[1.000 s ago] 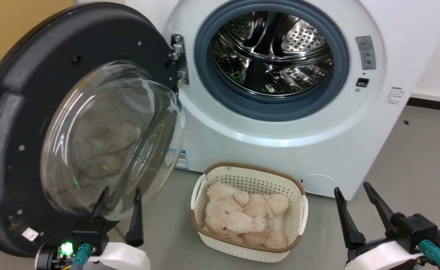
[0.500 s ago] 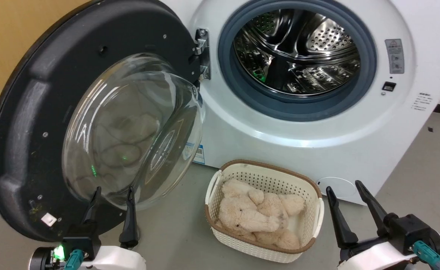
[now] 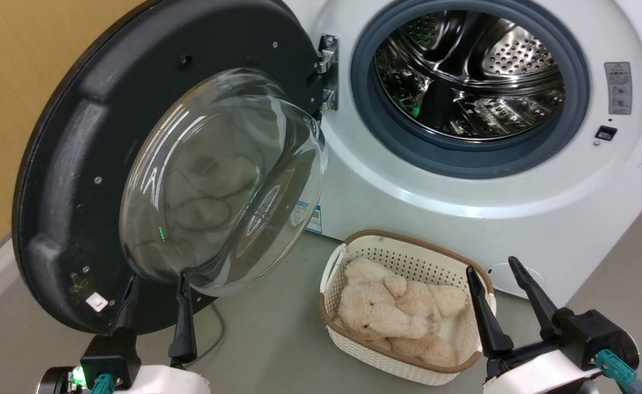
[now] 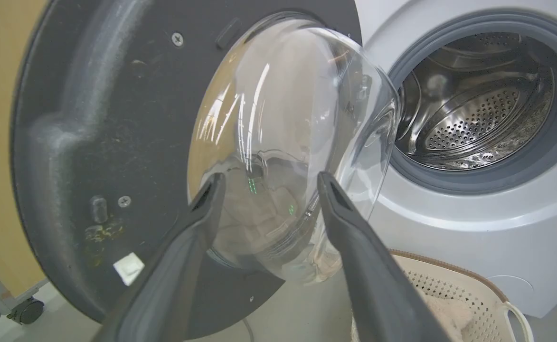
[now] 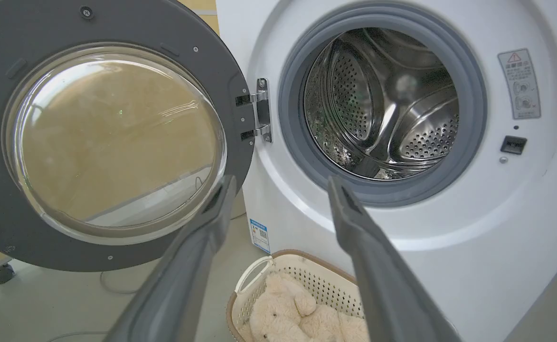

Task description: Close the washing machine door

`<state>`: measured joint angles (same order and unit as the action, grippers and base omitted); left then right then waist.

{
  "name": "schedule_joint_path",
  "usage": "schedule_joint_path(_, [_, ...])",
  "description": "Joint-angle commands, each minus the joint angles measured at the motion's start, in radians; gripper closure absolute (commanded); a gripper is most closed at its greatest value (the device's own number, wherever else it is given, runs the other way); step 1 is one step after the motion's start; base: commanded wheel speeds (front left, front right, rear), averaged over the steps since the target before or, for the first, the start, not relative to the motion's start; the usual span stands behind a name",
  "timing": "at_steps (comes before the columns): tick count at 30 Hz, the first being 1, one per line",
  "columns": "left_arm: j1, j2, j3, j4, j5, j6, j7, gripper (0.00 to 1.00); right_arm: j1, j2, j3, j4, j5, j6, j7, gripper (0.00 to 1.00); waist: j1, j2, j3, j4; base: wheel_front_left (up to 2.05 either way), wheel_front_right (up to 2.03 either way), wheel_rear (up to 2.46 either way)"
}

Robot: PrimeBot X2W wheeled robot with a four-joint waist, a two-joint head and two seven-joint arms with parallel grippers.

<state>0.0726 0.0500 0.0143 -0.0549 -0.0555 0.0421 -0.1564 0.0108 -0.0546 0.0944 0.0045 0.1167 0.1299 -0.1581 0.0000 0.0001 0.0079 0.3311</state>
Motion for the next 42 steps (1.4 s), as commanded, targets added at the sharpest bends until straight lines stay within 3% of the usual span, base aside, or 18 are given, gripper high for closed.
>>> schedule_joint_path(1, [0.018, 0.0, 0.002, -0.007, -0.005, 0.007, -0.012, 0.0, -0.012, 0.003, 0.008, 0.002, 0.01, 0.001, -0.01, 0.0, 0.0, -0.0001, 0.003, 0.01, 0.0, 0.0, 0.0])
schedule_joint_path(42, [0.069, 0.0, 0.023, -0.036, -0.069, 0.049, -0.097, 0.0, -0.024, 0.004, 0.089, 0.013, 0.067, 0.001, -0.096, 0.0, 0.0, -0.0001, 0.016, 0.189, 0.0, 0.0, 0.0])
